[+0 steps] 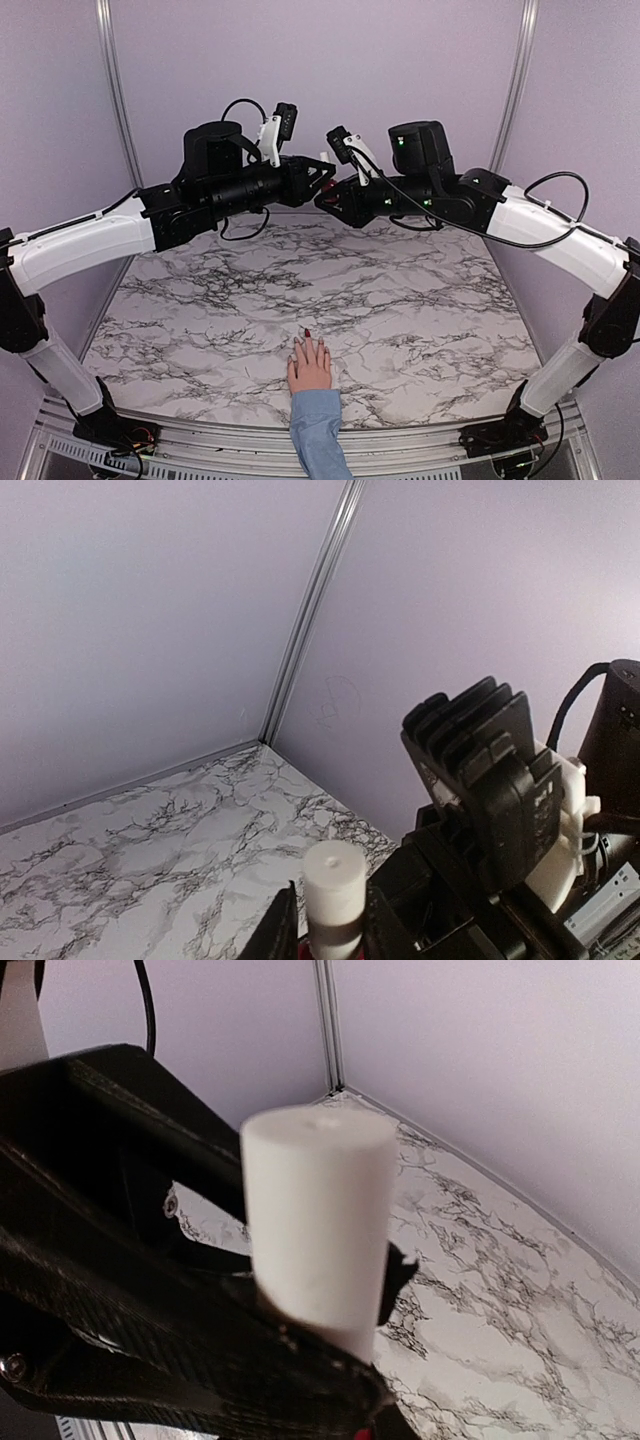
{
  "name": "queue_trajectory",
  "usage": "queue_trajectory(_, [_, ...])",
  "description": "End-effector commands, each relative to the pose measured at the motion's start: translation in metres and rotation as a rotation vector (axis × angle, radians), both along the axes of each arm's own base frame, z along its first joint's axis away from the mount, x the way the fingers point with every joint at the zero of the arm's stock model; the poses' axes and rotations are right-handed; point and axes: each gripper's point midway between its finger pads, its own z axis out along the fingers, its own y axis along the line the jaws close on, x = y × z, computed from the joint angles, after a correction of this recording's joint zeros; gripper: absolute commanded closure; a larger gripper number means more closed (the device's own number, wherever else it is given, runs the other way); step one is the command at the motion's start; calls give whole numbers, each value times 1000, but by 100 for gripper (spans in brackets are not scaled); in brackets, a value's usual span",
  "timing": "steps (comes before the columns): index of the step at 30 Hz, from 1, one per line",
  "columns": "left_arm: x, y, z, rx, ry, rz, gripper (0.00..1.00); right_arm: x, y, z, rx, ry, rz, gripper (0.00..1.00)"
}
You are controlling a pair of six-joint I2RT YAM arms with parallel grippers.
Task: Paint the nails
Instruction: Screw the nail polish bottle cap onto the nail polish bottle.
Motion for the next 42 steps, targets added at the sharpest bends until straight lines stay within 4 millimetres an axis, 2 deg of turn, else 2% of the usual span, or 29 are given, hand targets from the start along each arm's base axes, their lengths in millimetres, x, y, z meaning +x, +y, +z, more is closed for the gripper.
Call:
queue_trajectory(1, [7,4,7,-9,-9,33,87,-7,7,-1,-5,3,28,100])
queue_trajectory(4, [3,3,6,-23,-7,12,99,-9,7,1,-9,-4,40,100])
queue_trajectory(8, [-4,4,3,-22,-3,-37,100,-19,9,15,19,-34,103,100])
queue_trajectory(11, [-13,7,3,-38,2,-107,100,-33,13,31,63,-63,186,100])
queue_trajectory(16, [-43,2,-1,-34,-26,-316,100,-79,21,59,172,-137,450,100])
queue_trajectory(21, [-72,-2,-7,-27,-46,-505,100,-116,19,79,242,-188,653,100])
queue_trajectory(26, [-97,0,-9,-40,-71,-659,100,-137,17,90,279,-181,773,100])
queue_trajectory(29, [-97,2,-7,-54,-56,-683,100,-139,15,91,283,-175,777,100])
queue_trajectory(32, [-95,7,3,-85,-64,-671,100,-135,16,83,265,-157,757,100])
queue_trajectory(34, [-91,11,11,-98,-82,-630,97,-131,17,79,256,-148,733,100])
queue_trajectory(36, [-79,17,18,-110,-99,-533,94,-127,16,76,251,-145,703,100])
queue_trajectory(38, [-70,24,24,-125,-107,-451,78,-121,16,73,247,-140,655,100])
queue_trajectory(42, [-60,40,36,-163,-125,-327,62,-100,16,58,205,-99,529,100])
